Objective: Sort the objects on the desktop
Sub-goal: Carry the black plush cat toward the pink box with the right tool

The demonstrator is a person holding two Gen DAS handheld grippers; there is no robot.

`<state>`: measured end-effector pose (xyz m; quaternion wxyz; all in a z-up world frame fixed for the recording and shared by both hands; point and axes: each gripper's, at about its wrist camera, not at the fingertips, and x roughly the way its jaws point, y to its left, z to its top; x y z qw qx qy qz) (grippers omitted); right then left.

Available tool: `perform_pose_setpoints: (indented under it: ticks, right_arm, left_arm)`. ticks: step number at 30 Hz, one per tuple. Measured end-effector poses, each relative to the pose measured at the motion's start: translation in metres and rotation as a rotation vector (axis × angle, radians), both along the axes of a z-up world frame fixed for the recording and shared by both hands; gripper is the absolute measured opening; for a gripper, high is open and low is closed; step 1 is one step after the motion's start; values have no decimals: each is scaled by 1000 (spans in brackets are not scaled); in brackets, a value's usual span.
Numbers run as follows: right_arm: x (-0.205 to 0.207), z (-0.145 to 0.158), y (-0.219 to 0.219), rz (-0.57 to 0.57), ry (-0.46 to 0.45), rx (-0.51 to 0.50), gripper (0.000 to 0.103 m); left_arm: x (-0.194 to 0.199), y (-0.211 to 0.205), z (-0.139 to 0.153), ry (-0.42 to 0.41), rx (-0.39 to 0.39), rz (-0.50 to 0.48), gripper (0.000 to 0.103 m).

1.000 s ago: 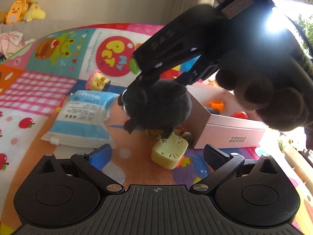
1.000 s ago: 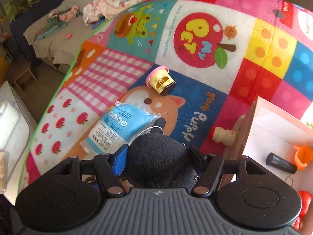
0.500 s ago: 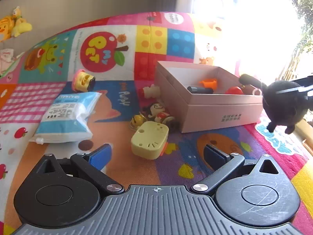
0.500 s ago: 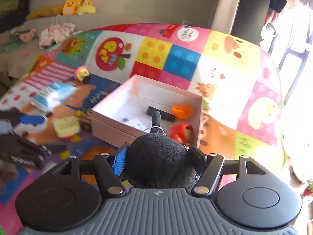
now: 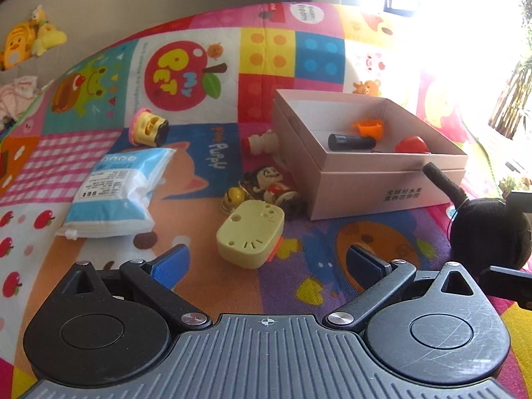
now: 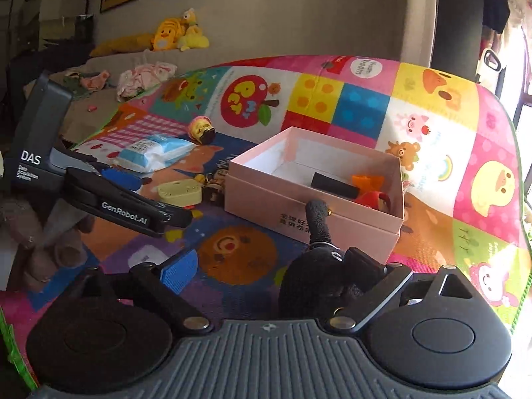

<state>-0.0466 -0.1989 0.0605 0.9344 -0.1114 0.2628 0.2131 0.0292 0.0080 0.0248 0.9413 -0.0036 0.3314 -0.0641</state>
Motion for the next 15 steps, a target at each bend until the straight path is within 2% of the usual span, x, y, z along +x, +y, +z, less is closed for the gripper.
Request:
perform_pose_setpoints:
  ticks: [5,8,12,15]
  right_arm:
    - [-8,-8,-8,-82,-3,-45,97]
    - [-13,-11,-29,-124,28,14,97]
    - [-26,-5,-45,-96,60,117,96]
    - [-32,4,-53,-131,11,159,97]
  left_arm:
    - [-1,-4,0,-10,38,0,103]
    - [-2,-3,1,-16,50,4,103]
    - [-1,-2,0,-12,51,13,103]
    - [-1,-2,1,-23,52,16,102]
